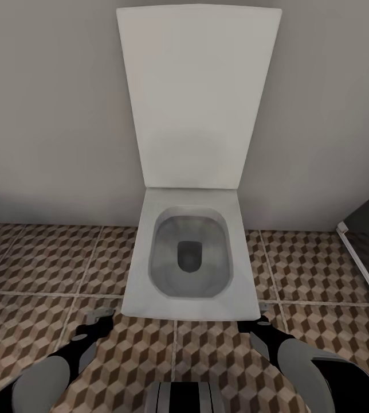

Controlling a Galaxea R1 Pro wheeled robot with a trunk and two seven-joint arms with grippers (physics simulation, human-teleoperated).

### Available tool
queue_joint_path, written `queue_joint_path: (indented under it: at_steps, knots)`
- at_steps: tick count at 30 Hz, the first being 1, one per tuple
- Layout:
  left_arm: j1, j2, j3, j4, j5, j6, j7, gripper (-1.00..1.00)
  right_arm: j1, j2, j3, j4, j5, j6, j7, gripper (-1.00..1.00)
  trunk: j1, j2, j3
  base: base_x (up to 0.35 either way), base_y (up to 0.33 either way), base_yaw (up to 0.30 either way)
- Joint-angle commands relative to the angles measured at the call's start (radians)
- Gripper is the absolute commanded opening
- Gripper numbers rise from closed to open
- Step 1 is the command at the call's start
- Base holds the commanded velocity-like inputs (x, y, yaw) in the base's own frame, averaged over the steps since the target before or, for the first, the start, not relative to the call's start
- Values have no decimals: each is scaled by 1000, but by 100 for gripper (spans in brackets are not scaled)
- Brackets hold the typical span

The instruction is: Take the four mousetraps from the cabinet in the bathroom and place them on the bathroom floor. Make sure all four end up on the same floor surface, and ensure that at least two of them are either under or directly next to the same bathroom sink.

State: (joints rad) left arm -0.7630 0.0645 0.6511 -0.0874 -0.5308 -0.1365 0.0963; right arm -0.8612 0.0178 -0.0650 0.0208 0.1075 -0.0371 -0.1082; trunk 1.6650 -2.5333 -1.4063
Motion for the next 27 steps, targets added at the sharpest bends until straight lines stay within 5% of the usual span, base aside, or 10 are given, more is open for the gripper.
queue_joint_path:
  at_steps: [1, 18, 27]
  knots:
    - [-1, -2, 6, 2, -12, -5, 7, -100, -1, 0, -7, 2, 9, -6, -2, -100, 0, 0, -1, 0, 0, 0]
    - [-1, -17, 3, -7, -14, -6, 9, -100, -1, -2, -7, 2, 11, -15, -2, -100, 0, 0, -1, 0, 0, 0]
    - [-1, -46, 1, -10, -14, -6, 12, -100, -1, -4, -7, 2, 12, -15, -2, -100, 0, 0, -1, 0, 0, 0]
